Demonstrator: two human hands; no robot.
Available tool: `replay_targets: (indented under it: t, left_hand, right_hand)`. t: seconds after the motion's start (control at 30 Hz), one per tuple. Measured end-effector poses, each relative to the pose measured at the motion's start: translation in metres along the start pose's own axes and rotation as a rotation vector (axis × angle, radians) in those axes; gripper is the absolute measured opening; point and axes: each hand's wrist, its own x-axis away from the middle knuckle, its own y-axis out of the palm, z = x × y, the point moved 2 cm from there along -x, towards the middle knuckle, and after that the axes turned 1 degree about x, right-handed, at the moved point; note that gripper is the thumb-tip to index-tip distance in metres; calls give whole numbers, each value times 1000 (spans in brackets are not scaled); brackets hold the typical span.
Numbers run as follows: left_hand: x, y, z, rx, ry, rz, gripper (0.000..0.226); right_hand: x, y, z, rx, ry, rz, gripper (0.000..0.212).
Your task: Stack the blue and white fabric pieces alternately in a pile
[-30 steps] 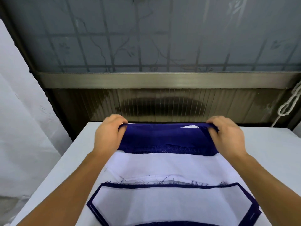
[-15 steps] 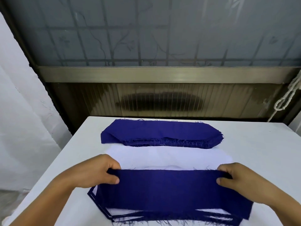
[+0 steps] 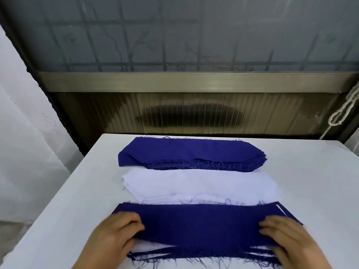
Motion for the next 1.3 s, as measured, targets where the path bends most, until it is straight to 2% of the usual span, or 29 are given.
replay_targets:
  t: [0.07, 0.13, 0.17, 0.43, 0.7, 0.8, 0.87, 0.9, 1.0, 1.1, 1.17, 1.27, 1.3]
  left_hand:
    - [10, 13, 5, 3, 13, 32, 36]
    - [13, 17, 7, 19, -18, 62, 59]
    - [12, 17, 7, 32, -31, 68, 64]
    - [14, 16, 11, 86, -53, 23, 64]
    - [10, 11, 17, 100, -45, -17, 68]
    - [12, 13, 16, 121, -62, -41, 60]
    - [13, 12, 13, 176, -94, -104, 37]
    - [13, 10, 13, 202, -119, -144, 32]
    - [10, 4, 12, 200, -170, -208, 37]
    - [-2, 10, 18, 231, -217, -165, 29]
    - [-18, 23, 28, 223, -206, -133, 24]
    - [-40, 45, 43, 204, -183, -133, 22]
    - [-44, 52, 45, 181, -182, -143, 22]
  right_hand:
    - [7, 4, -1, -26, 33, -20, 59]
    - [8, 5, 0, -36, 70, -17, 58]
    - [8, 5, 0, -34, 81, -11, 57]
    - [12, 3, 6, 8, 69, 39, 53]
    - [15, 4, 5, 42, 110, 40, 64]
    - [14, 0, 0, 24, 152, 35, 54]
    - [11, -4, -4, 12, 191, 70, 47]
    - [10, -6, -5, 3, 210, 89, 50]
    - [5, -10, -12, -21, 256, 129, 60]
    - [-10, -5, -22, -57, 235, 113, 58]
    - [-25, 6, -33, -58, 188, 61, 49]
    - [-47, 25, -51, -64, 129, -93, 13]
    - [-52, 32, -54, -85, 143, -175, 17]
